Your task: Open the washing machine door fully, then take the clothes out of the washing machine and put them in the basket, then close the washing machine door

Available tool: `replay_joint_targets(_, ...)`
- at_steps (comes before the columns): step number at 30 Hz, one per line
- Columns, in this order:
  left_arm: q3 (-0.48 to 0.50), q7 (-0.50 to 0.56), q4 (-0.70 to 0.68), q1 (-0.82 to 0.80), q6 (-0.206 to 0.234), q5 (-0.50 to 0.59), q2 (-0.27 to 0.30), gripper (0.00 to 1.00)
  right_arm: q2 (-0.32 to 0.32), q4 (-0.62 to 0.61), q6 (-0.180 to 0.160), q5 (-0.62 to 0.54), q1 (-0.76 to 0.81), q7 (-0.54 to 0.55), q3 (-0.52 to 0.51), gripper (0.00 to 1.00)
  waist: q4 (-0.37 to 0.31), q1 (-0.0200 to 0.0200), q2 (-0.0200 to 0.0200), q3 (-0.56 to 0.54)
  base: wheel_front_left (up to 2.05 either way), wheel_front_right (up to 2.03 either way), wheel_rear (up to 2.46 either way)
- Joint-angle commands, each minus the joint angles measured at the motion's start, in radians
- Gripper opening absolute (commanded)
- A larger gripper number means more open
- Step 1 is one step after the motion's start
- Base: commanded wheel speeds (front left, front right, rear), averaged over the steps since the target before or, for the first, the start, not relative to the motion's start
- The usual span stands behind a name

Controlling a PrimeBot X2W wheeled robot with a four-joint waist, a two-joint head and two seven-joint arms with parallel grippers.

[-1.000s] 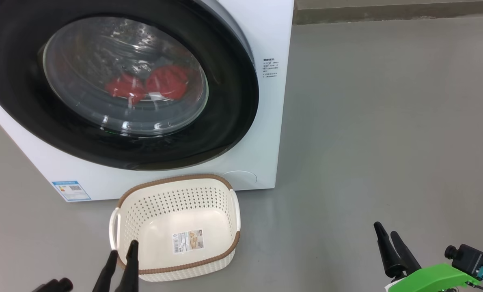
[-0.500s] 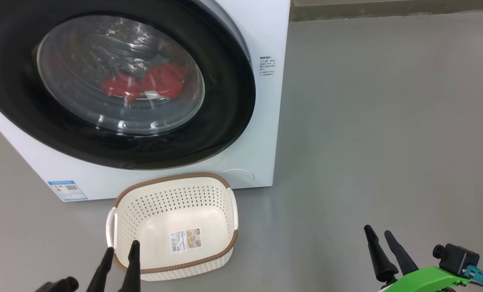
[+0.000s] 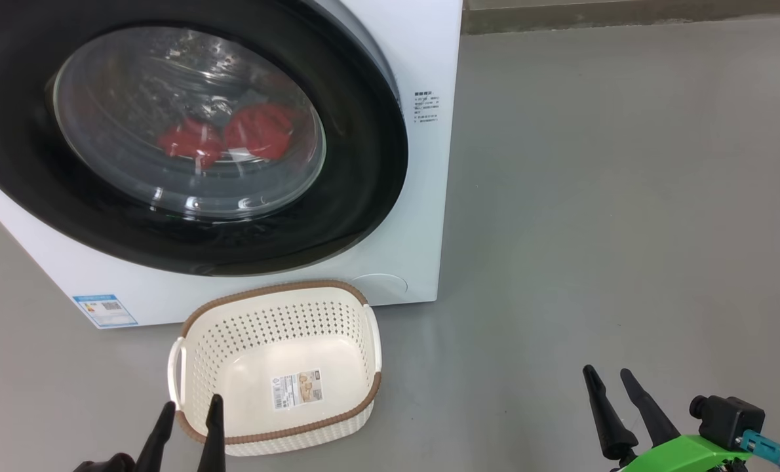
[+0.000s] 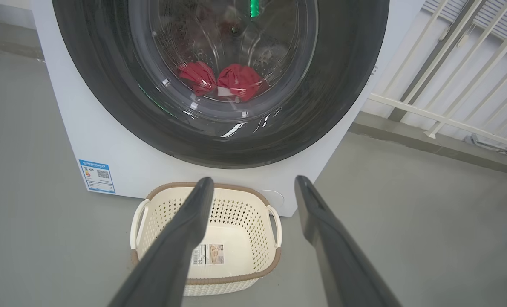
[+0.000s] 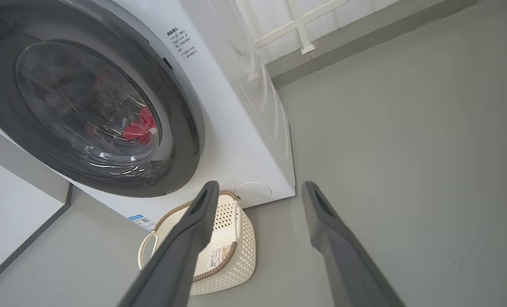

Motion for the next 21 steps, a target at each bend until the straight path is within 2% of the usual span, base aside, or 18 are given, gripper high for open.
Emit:
replay_joint_targets(1, 0.028, -0.016, -0.029, -0.004, 0.0, 0.034, 0.011, 1.0, -0.016, -0.027, 0.0, -0.025, -0.001, -0.014, 0.024, 1.0, 0.0, -0.0001, 0.0, 0.0, 0.0, 0.0, 0.0)
replay_joint_targets(15, 0.043, -0.057, -0.037, 0.014, -0.01, 0.205, 0.002, 1.0, -0.018, -0.029, 0.0, -0.162, 0.011, -0.055, 0.031, 1.0, -0.001, -0.0001, 0.0, 0.0, 0.0, 0.0, 0.0)
replay_joint_targets(21, 0.07, -0.078, -0.028, 0.014, -0.04, 0.254, -0.009, 1.0, -0.015, -0.045, 0.0, -0.23, 0.016, -0.075, 0.018, 1.0, -0.002, -0.0001, 0.0, 0.009, 0.0, 0.0, 0.0)
